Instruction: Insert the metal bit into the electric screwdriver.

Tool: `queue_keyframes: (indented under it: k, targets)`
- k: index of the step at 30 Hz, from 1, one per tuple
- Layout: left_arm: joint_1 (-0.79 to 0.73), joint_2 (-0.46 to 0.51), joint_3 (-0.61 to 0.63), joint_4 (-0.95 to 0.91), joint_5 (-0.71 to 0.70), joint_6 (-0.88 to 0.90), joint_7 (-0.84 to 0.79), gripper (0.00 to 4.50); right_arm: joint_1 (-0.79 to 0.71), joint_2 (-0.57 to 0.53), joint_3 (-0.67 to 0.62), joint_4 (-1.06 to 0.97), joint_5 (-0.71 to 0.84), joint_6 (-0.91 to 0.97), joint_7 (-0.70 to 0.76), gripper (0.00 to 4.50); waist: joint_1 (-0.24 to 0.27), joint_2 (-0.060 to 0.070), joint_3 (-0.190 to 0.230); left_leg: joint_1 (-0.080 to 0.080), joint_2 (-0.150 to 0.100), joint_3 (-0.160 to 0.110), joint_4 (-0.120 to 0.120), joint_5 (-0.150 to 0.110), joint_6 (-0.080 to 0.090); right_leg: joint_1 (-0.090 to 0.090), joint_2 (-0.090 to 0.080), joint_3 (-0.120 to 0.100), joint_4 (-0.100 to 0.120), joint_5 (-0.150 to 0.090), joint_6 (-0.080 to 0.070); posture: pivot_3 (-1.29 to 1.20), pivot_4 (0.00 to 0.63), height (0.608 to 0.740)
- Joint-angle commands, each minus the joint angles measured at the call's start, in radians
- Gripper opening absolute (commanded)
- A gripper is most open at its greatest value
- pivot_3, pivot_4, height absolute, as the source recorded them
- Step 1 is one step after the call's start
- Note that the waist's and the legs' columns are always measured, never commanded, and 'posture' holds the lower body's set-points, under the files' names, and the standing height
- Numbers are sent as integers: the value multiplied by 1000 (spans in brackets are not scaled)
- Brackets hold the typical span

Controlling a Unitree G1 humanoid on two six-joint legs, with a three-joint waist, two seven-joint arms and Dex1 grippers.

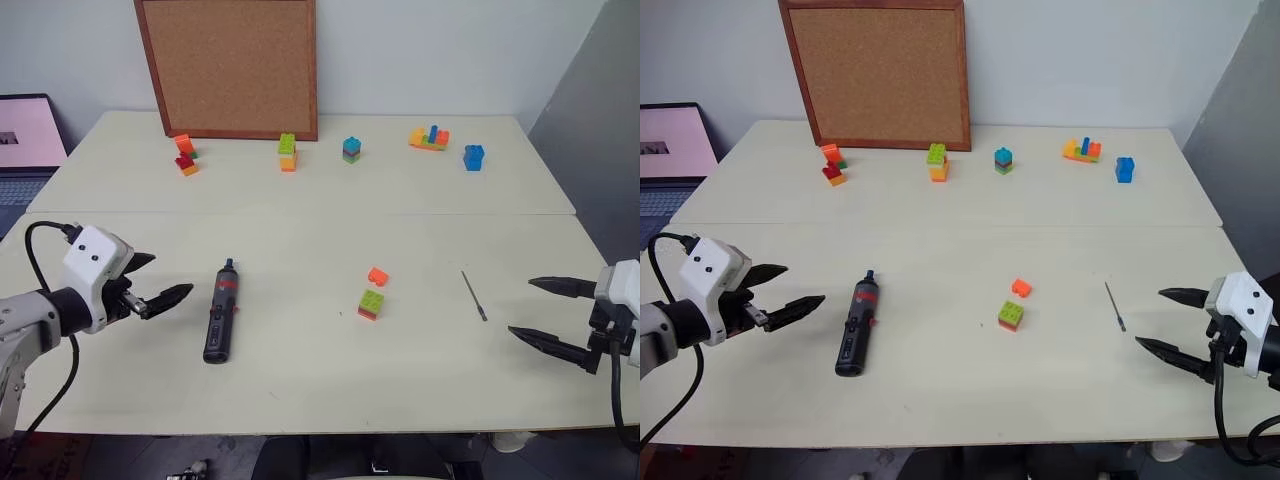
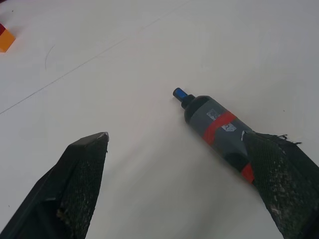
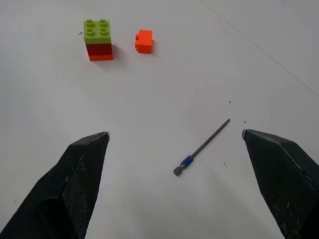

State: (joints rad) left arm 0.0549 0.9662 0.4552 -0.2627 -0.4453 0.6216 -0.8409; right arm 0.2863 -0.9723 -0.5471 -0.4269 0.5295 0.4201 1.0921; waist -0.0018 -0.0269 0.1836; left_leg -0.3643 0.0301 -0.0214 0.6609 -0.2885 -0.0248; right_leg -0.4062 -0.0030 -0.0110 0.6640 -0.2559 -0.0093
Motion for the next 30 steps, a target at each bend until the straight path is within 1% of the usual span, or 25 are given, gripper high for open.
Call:
queue_keyframes:
  k: [1,3,5,7,13,15,20,24,27,30]
  targets:
    - [-25,5,-7,6,12,-39,-9,4469,-6,-1,-30,-7,-2,-20,9,4500,0,0,0,0,0,0,0,0,0,0,0,0,0,0,0,0,150,740]
    - [-51,0,-22,15,13,-47,-7,4469,-12,-3,-31,-6,-5,-21,6,4500,0,0,0,0,0,0,0,0,0,0,0,0,0,0,0,0,150,740]
    - [-80,-15,-18,21,-17,-47,-15,4469,-12,-3,-31,-5,-9,-24,4,4500,1,0,0,0,0,0,0,0,0,0,0,0,0,0,0,0,150,740]
    - [-103,-21,-13,42,-17,-58,-13,4469,-10,-1,-31,-6,-11,-25,4,4500,0,0,0,0,0,1,0,0,0,0,0,0,0,0,0,0,150,740]
    - [-96,-18,-26,61,17,-170,-63,4469,-7,6,-31,-11,-14,-30,0,4500,-1,0,0,0,0,2,0,0,0,0,0,1,0,0,0,0,150,740]
    - [-118,-18,-36,63,-2,-175,-87,4469,-15,10,-24,-19,-15,-31,-8,4500,0,0,0,0,0,2,0,0,0,0,0,0,0,0,0,0,150,740]
    - [-186,-7,-115,3,-26,-167,-142,4469,-51,17,-5,-65,18,-2,-34,4500,0,0,0,0,-1,3,1,0,0,0,0,0,1,1,1,0,150,740]
    - [-233,-3,-210,-85,-74,-131,-214,4469,-91,24,53,-174,69,46,-75,4500,0,0,0,0,-1,3,1,0,0,0,0,0,1,1,2,0,150,740]
    - [-270,-18,-284,-138,-96,-124,-250,4469,-174,55,172,-279,113,127,-180,4500,-3,0,0,0,0,4,1,0,0,0,0,1,0,1,2,0,150,740]
    - [-294,-41,-331,-166,-117,-121,-270,4469,-239,81,294,-333,104,195,-260,4500,-5,0,0,0,-1,4,1,0,0,0,1,1,1,1,2,0,150,740]
